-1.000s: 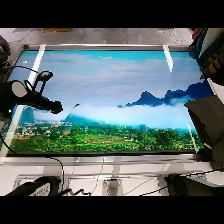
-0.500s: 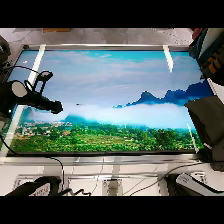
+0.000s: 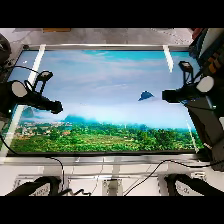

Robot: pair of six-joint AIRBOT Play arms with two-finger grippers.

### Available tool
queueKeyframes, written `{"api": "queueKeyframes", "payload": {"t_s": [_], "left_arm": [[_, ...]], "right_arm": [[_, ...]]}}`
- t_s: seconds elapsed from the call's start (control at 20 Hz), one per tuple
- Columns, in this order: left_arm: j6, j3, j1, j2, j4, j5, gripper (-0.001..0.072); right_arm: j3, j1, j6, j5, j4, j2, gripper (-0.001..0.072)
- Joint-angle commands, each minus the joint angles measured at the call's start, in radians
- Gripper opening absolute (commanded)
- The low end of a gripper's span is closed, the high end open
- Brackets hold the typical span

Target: Fold the clothes and pants, and hang the long-sleeved shirts on hangers.

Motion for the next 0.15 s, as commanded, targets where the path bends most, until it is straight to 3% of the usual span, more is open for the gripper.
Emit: {"api": "queueKeyframes", "payload": {"t_s": [0.0,0.1], "left_arm": [[0.0,0.001,0.0,0.001,0.0,0.0,0.059],[0.0,0.001,0.0,0.001,0.0,0.0,0.059]], "right_arm": [[0.0,0.089,0.055,0.0,-0.134,0.0,0.0026],[0.0,0.089,0.055,-0.001,-0.131,0.0,0.0026]]}}
